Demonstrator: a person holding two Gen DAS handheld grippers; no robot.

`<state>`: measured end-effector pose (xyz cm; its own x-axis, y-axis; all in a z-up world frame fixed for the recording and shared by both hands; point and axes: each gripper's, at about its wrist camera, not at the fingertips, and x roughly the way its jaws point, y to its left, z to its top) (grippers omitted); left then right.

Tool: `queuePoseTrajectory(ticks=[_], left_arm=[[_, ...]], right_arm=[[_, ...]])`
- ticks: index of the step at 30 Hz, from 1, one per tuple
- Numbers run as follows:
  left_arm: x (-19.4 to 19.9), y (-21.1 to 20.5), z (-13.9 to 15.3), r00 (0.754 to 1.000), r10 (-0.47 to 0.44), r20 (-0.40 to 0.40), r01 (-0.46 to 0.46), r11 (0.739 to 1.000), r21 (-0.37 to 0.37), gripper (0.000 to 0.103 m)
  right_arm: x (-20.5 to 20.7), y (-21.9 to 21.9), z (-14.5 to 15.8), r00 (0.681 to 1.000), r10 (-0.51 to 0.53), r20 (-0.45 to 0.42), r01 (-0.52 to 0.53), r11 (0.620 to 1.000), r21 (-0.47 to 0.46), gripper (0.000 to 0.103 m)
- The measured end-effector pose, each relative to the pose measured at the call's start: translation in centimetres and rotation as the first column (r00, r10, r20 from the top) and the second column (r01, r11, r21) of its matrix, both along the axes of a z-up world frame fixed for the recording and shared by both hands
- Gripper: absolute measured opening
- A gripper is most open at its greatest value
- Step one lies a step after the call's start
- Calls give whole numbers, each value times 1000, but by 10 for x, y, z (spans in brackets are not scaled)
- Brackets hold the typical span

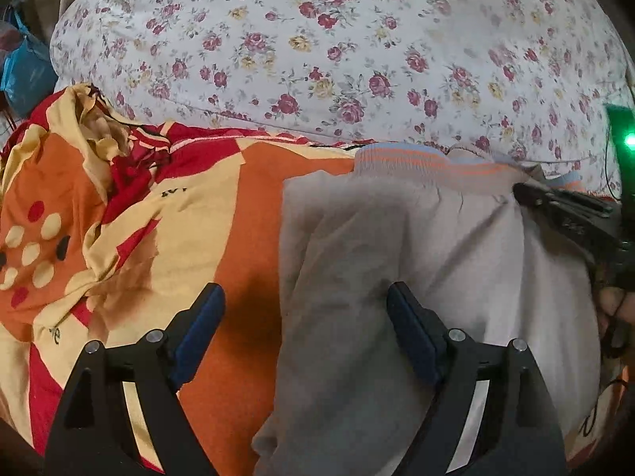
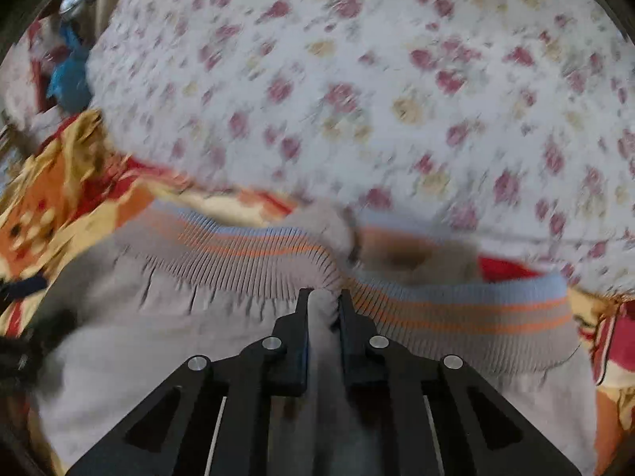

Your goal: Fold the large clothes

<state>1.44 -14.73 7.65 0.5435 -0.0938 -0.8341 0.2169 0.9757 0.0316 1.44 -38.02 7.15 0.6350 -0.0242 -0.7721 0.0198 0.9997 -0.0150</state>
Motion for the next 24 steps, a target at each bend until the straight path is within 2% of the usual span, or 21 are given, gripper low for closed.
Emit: queuePoseTrajectory(ticks=[2,3,7,9,11,14,16,17,19,20,23,24], left_arm=[[2,-4,-2,1000,3,5,-3,1000,13,85],[2,-5,-3,1000,3,12,-4,1000,27,85],[1,-5,-6,1000,12,23,-13,999,34,85],[0,-3,-6,1000,20,21,-20,1000,19,85],[1,-2,-6,1000,25,17,-26,1000,12,85],[2,-1,-8,999,35,19,-35,999,0,86],[4,0,-12,999,41,22,-41,999,-5,87],[5,0,-15,999,44,21,-43,999,-11,89],[11,5,-24,998,56,-3,-57,997,-46,95],[14,9,-27,997,71,-11,-72,996,-62,101],[19,21,-30,993,105,-60,-112,985,-133,102],[17,25,-27,991,117,-70,-126,981,-145,102]], right_arm=[[5,5,-11,1000,8,-28,-8,1000,-12,12],[0,7,-10,1000,17,-16,-17,1000,-15,17],[-33,-12,13,999,28,-28,-24,992,120,34],[-55,-31,28,1000,6,-15,-3,981,192,46],[-77,-53,41,999,-30,24,25,981,195,50],[-101,-86,38,991,-130,42,123,982,143,52],[-102,-115,12,971,-235,-33,238,967,96,52],[-101,-126,3,964,-262,-53,265,961,83,48],[-97,-146,-26,955,-289,-73,296,948,119,46],[-99,-149,-26,955,-293,-51,297,947,120,46],[-100,-142,-11,944,-326,-48,329,939,97,45],[-104,-137,-2,947,-318,-33,320,942,100,49]])
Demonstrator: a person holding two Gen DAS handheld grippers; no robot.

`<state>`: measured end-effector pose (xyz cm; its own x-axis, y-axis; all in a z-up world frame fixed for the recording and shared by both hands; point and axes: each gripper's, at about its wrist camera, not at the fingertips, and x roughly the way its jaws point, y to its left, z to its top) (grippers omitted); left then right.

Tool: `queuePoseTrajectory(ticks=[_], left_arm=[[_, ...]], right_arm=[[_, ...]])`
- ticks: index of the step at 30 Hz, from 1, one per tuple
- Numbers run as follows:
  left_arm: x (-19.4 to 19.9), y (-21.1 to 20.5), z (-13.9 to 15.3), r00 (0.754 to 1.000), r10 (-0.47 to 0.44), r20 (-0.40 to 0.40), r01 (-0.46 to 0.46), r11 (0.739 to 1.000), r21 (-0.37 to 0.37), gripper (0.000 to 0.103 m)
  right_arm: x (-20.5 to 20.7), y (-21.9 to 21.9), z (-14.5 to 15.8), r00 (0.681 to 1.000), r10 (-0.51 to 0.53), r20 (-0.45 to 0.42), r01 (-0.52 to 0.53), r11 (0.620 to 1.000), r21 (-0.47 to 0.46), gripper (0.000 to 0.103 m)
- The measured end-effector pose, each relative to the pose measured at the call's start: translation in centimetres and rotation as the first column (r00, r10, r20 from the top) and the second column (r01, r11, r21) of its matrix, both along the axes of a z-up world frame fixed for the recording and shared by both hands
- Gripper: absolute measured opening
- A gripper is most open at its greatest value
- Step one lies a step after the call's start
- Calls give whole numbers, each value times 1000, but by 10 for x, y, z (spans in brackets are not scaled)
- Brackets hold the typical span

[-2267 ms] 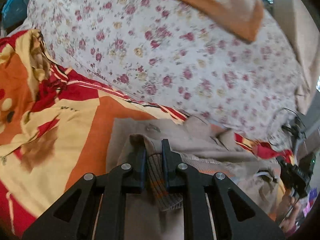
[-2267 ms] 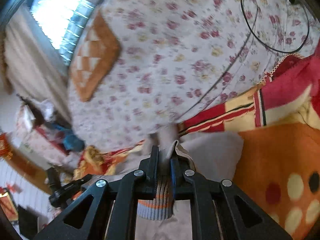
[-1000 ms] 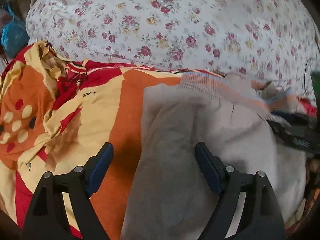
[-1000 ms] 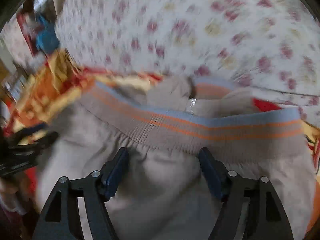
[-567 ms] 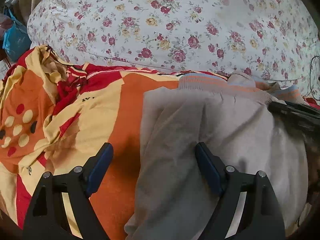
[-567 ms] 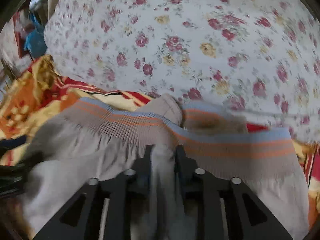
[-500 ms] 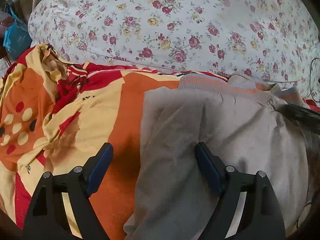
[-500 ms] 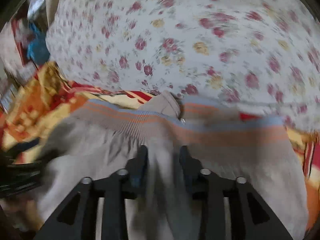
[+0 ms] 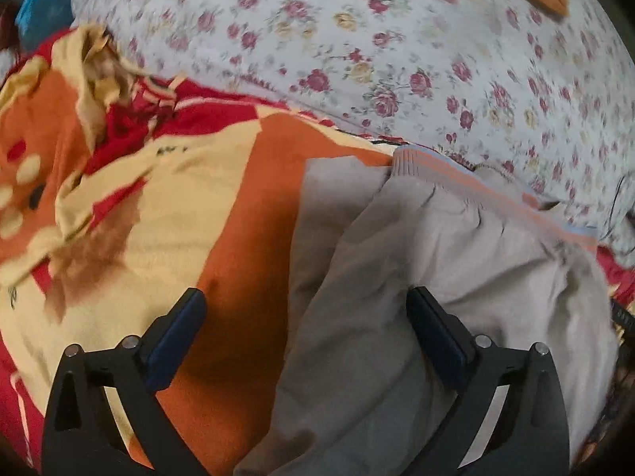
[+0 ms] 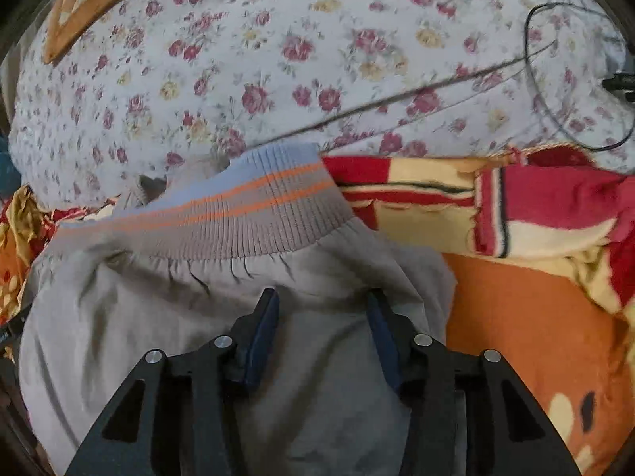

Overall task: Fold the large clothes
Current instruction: 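Lay the folded hem down near the collar and open both grippers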

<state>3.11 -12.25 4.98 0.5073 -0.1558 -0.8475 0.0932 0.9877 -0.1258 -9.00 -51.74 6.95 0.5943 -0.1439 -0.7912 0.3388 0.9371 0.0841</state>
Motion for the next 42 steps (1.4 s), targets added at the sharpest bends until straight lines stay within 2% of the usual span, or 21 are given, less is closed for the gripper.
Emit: queuePoseTrajectory(ticks=[4,8,11,14,16,19,23,26,29,31,32,34,36,38,39,42], left_arm=[[-14,-1,18,999,5,46,-6,1000,14,101],[-19,-18,30,996,-37,78,33,998,43,102],[-16,-35,24,993,-83,82,73,990,119,102],[-12,-47,10,990,-108,86,91,978,188,102],[-9,-47,3,991,-114,75,100,981,167,102],[-6,-42,4,996,-77,41,71,988,134,102],[-16,-45,17,995,-89,46,78,977,196,102],[-30,-44,35,988,-124,92,103,973,205,102],[-45,-38,50,974,-159,163,123,970,210,102],[-53,-31,48,980,-139,141,108,973,206,102],[-57,-26,45,987,-115,111,93,978,186,102],[-62,-19,40,988,-133,80,122,985,122,102],[-67,-15,37,990,-107,89,93,984,150,102],[-74,-8,35,992,-74,98,63,991,119,101],[-75,-7,34,994,-63,94,55,994,92,101],[-73,-9,31,996,-49,78,40,994,102,101]], right_arm=[[-8,24,35,994,86,64,-85,996,-9,50],[12,49,42,984,155,92,-158,987,29,49],[37,61,22,981,183,60,-184,983,18,49],[56,64,-10,981,191,-38,-193,978,-81,49],[61,62,-20,980,193,-48,-197,975,-99,50],[59,65,-16,980,189,-60,-194,977,-93,51],[40,67,10,984,177,-33,-178,983,-35,51],[14,77,32,981,194,17,-193,981,-34,51],[-8,89,37,974,216,66,-211,974,-82,62],[-13,86,18,988,153,9,-151,982,-112,63],[-8,80,6,993,113,-40,-118,984,-136,62],[-8,75,-7,989,113,-95,-125,982,-142,60],[-19,76,7,994,78,-74,-90,980,-176,58],[-41,76,32,998,56,25,-53,993,-104,62],[-49,79,45,995,77,61,-74,996,-59,62],[-47,96,58,988,148,51,-143,985,-95,61]])
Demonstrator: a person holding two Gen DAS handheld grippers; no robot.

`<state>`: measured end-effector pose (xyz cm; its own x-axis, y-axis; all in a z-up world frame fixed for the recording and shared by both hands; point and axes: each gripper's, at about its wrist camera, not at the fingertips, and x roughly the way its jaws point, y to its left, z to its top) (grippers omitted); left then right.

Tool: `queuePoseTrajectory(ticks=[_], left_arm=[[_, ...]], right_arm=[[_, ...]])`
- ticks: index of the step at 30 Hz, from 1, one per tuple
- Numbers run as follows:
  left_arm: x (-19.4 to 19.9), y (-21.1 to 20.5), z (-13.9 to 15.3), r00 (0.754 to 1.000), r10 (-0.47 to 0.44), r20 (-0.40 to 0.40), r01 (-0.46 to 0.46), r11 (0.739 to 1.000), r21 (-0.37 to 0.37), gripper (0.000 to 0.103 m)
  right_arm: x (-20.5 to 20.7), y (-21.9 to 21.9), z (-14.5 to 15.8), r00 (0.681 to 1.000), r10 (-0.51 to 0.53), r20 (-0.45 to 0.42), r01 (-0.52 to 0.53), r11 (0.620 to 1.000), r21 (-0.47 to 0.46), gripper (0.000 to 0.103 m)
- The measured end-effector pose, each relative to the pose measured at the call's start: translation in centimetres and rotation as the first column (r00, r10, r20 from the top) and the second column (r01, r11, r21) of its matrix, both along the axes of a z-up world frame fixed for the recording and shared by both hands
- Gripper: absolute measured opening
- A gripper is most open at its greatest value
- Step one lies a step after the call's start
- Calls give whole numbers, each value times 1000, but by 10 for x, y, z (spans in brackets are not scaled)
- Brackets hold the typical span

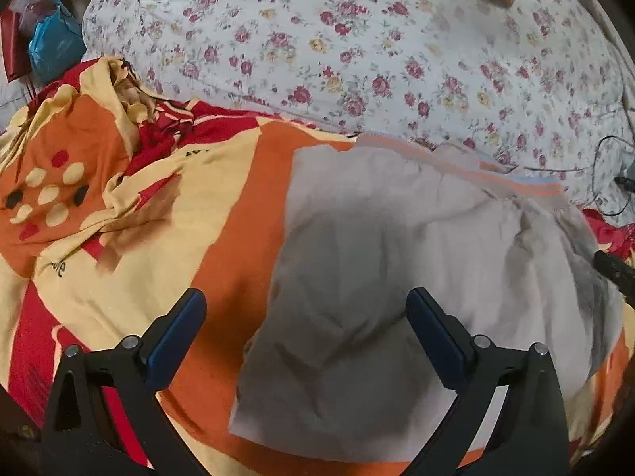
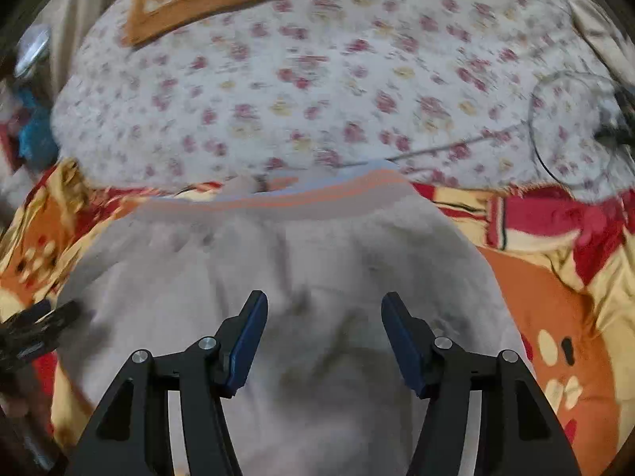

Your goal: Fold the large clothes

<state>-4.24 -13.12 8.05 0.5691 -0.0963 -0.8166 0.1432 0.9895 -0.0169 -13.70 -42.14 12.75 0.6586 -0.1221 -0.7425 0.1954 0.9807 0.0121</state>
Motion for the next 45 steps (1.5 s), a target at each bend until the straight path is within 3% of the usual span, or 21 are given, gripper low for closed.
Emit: queuePoseTrajectory(ticks=[2,6,10,11,15,18,20,21,22,24,27,28,30,34,38,40,41,45], left_arm=[[-1,0,-2,1000,21,12,-21,1000,16,102],[5,-3,-13,1000,17,-13,-16,999,42,102],[12,-2,-20,1000,23,-17,-23,999,26,102],[14,-1,-22,999,22,-23,-22,1000,15,102],[17,1,-25,999,15,-31,-15,1000,-12,102],[18,3,-24,999,4,-48,-5,999,-36,102],[19,8,-21,998,-12,-65,6,995,-98,102],[19,13,-19,997,-34,-74,21,986,-167,102],[20,20,-17,996,-46,-78,27,973,-231,101],[23,31,-15,996,-17,-93,-10,961,-276,101],[29,46,-12,994,33,-104,-66,939,-336,101],[31,48,-13,993,40,-108,-75,936,-343,101],[36,45,-16,993,22,-118,-61,939,-339,101],[42,27,-24,992,-31,-119,-2,962,-274,101],[52,18,-35,985,-59,-164,3,946,-324,101],[59,17,-39,980,-53,-194,-20,935,-354,101],[60,17,-39,979,-47,-198,-27,934,-357,101],[61,9,-39,979,-62,-196,-6,944,-330,101]], right_arm=[[6,14,0,998,54,21,-53,998,-14,61],[31,25,-22,994,106,2,-105,993,59,55],[60,30,-71,990,97,-106,-94,995,35,55],[58,32,-76,990,98,-99,-96,995,29,57],[55,33,-62,990,102,-94,-100,995,28,55],[45,31,-39,995,102,-18,-101,993,56,56],[40,33,-28,993,115,26,-117,990,73,56],[40,35,-26,991,128,36,-130,988,79,56],[42,38,-26,989,141,43,-144,986,85,55],[48,42,-34,987,158,34,-161,983,91,55],[67,46,-64,982,175,-64,-169,982,85,55],[70,47,-75,978,182,-99,-176,982,71,55],[68,48,-73,979,191,-76,-188,981,50,54],[56,36,-49,984,175,-19,-174,984,50,54],[58,22,-56,990,137,-39,-138,990,-20,54],[64,15,-72,987,141,-76,-140,990,19,54],[62,13,-74,989,142,-48,-141,990,31,54],[56,13,-64,990,139,-23,-137,989,54,54]])
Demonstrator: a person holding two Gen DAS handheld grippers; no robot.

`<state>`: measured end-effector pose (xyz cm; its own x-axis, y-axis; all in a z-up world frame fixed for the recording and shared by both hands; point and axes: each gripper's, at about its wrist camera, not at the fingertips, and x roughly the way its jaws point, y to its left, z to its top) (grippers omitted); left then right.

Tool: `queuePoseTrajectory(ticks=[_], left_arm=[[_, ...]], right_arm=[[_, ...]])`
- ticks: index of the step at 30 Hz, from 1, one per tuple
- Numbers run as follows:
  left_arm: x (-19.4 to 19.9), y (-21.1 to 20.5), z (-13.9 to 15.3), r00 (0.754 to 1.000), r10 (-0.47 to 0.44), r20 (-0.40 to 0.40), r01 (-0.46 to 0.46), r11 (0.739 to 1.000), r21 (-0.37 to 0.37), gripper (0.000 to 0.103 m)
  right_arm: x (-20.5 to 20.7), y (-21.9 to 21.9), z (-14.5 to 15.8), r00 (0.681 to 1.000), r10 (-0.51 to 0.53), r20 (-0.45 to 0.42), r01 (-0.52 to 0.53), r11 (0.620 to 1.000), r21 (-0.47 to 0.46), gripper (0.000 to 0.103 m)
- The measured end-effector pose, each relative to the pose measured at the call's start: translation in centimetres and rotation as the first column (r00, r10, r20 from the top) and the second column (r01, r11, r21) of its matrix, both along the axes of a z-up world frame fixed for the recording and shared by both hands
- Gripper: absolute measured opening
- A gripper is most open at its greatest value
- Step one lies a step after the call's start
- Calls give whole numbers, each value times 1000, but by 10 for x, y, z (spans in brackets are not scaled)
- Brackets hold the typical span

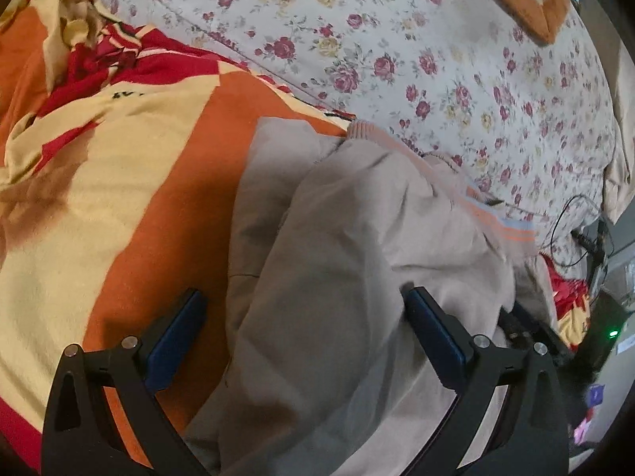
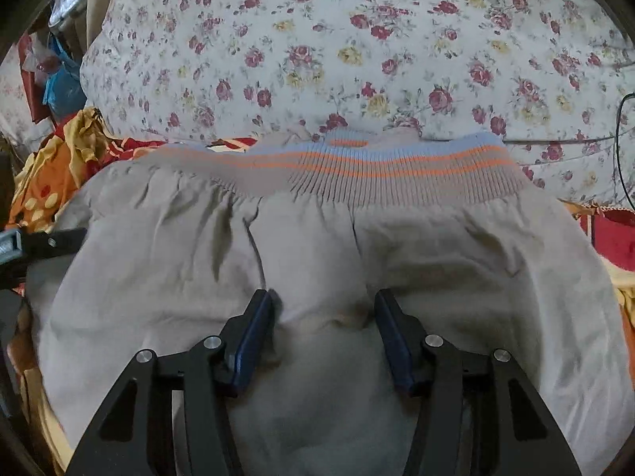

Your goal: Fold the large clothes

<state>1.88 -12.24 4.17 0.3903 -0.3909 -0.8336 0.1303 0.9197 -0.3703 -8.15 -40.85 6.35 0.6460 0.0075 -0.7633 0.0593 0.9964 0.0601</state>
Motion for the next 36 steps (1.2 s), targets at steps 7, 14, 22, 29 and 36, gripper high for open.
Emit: queuePoseTrajectory(ticks=[7,14,22,29,36], left_arm=[[2,-1,0,1000,2,-7,-2,1000,7,101],[2,-1,-1,1000,-2,-3,2,1000,9,101],[0,-2,0,1000,-3,-9,3,1000,9,101],[-7,-3,15,997,-24,80,12,987,158,101],[3,2,2,998,-55,-17,55,998,2,54]], right_arm=[[-4,3,-5,1000,14,8,-14,1000,14,56],[-17,1,10,1000,10,26,-12,998,62,56],[-33,-4,16,999,13,35,-16,996,90,56],[-41,-9,16,1000,4,28,-7,994,109,57],[-47,-13,19,999,-10,30,6,992,129,57]])
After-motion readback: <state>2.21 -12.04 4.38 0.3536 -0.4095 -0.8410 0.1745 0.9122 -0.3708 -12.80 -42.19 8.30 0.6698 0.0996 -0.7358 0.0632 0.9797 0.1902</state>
